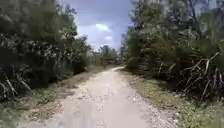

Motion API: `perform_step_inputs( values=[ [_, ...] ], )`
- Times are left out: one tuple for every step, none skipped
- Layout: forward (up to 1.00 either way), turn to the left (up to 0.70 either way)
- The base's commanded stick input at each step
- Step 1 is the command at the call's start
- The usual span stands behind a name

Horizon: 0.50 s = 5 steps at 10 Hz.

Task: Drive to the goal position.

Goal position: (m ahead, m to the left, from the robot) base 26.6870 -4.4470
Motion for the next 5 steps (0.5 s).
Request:
perform_step_inputs(
  values=[
    [0.50, 0.00],
    [0.50, 0.00],
    [0.50, 0.00],
    [0.50, 0.00],
    [0.50, 0.00]
  ],
)
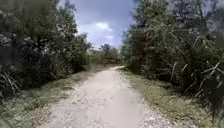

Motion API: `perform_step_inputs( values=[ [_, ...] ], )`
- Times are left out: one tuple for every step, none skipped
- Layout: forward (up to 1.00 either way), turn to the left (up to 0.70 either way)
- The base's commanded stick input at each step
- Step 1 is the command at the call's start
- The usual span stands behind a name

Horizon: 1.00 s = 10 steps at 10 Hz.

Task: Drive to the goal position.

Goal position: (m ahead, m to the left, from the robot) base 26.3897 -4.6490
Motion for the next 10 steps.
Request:
perform_step_inputs(
  values=[
    [0.50, 0.01],
    [0.50, 0.11],
    [0.50, 0.38],
    [0.50, 0.22],
    [0.50, 0.00],
    [0.50, 0.00],
    [0.50, 0.00],
    [0.50, 0.00],
    [0.50, 0.00],
    [0.50, 0.00]
  ],
)
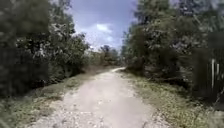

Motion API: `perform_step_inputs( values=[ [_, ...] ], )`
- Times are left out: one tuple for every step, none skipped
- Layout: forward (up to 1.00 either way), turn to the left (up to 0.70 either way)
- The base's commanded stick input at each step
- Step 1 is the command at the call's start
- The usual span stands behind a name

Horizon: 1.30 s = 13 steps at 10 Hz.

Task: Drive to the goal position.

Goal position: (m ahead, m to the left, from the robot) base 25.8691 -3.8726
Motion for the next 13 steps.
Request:
perform_step_inputs(
  values=[
    [0.50, 0.00],
    [0.50, 0.00],
    [0.50, 0.00],
    [0.50, 0.00],
    [0.50, 0.00],
    [0.50, 0.00],
    [0.50, 0.00],
    [0.50, 0.00],
    [0.50, 0.00],
    [0.50, 0.00],
    [0.50, 0.00],
    [0.50, 0.00],
    [0.50, 0.00]
  ],
)
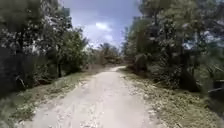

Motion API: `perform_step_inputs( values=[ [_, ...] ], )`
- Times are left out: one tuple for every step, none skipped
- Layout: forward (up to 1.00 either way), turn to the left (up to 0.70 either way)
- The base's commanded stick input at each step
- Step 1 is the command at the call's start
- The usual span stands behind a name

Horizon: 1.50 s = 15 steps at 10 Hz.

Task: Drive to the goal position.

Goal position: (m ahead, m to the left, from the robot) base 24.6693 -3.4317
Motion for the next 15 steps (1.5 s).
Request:
perform_step_inputs(
  values=[
    [0.50, 0.00],
    [0.50, 0.00],
    [0.50, 0.00],
    [0.50, 0.00],
    [0.50, 0.00],
    [0.50, 0.00],
    [0.50, 0.00],
    [0.50, 0.00],
    [0.50, 0.00],
    [0.50, 0.00],
    [0.50, 0.00],
    [0.50, 0.00],
    [0.50, 0.00],
    [0.50, 0.00],
    [0.50, 0.00]
  ],
)
